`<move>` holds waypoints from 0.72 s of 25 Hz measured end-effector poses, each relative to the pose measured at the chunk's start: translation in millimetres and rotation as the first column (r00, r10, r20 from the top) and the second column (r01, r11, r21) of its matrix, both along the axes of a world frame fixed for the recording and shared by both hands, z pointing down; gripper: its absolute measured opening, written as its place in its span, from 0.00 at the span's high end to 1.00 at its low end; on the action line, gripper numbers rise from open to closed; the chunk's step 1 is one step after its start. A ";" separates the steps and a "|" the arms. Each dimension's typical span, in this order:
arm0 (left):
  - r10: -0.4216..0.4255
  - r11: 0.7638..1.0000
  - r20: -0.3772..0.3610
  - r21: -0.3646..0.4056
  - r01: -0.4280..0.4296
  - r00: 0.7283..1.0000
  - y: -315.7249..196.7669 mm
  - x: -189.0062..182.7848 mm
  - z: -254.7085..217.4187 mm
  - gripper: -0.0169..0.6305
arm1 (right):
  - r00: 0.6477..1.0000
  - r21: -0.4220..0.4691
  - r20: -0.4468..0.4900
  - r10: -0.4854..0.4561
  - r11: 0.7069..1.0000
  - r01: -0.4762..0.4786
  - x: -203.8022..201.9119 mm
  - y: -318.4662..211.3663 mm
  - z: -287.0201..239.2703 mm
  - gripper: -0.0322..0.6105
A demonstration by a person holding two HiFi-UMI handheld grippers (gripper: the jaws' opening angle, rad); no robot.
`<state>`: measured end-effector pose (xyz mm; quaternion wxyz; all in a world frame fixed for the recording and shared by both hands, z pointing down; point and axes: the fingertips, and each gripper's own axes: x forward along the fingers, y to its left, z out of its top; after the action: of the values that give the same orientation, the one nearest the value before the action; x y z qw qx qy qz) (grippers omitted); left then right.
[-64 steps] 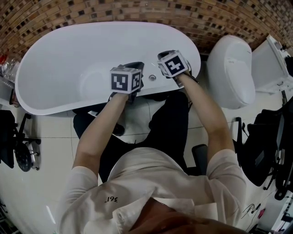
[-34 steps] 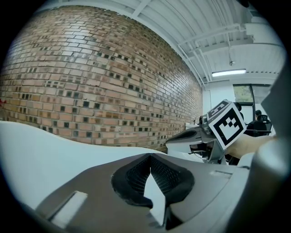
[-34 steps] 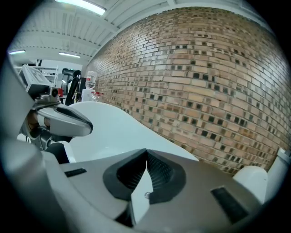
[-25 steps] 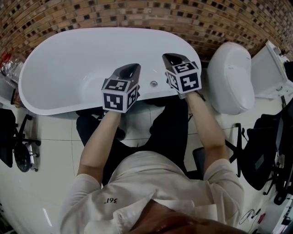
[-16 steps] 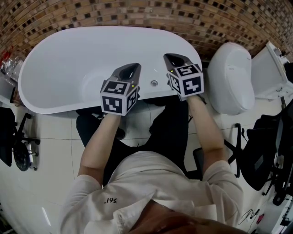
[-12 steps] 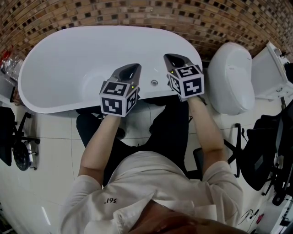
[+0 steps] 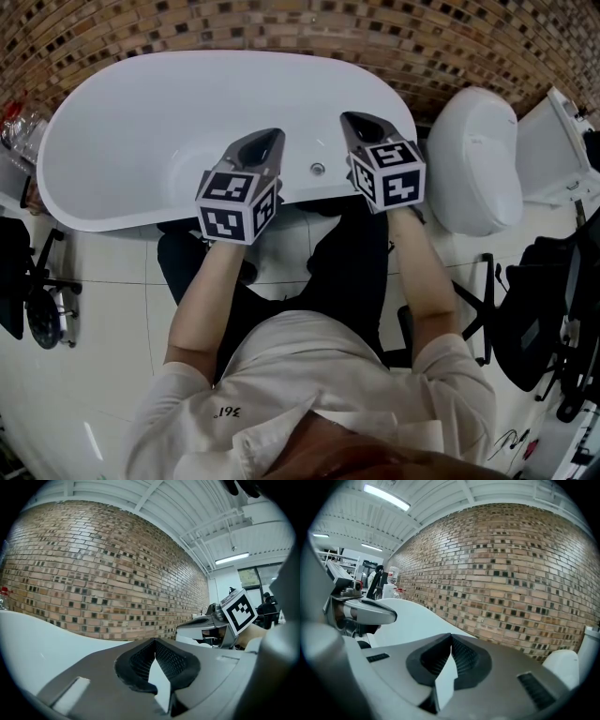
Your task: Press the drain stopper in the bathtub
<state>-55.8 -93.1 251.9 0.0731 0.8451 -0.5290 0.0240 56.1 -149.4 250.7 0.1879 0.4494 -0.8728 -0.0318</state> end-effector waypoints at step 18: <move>-0.005 0.999 0.006 0.043 0.005 1.000 14.9 -0.9 -7.5 0.96 | 0.997 0.031 0.071 0.016 0.999 -0.018 6.3 11.3 -8.9 0.93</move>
<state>-56.7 -78.2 244.4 0.0535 0.8451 -0.5316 0.0151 62.4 -138.1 241.8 0.1501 0.4607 -0.8743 -0.0281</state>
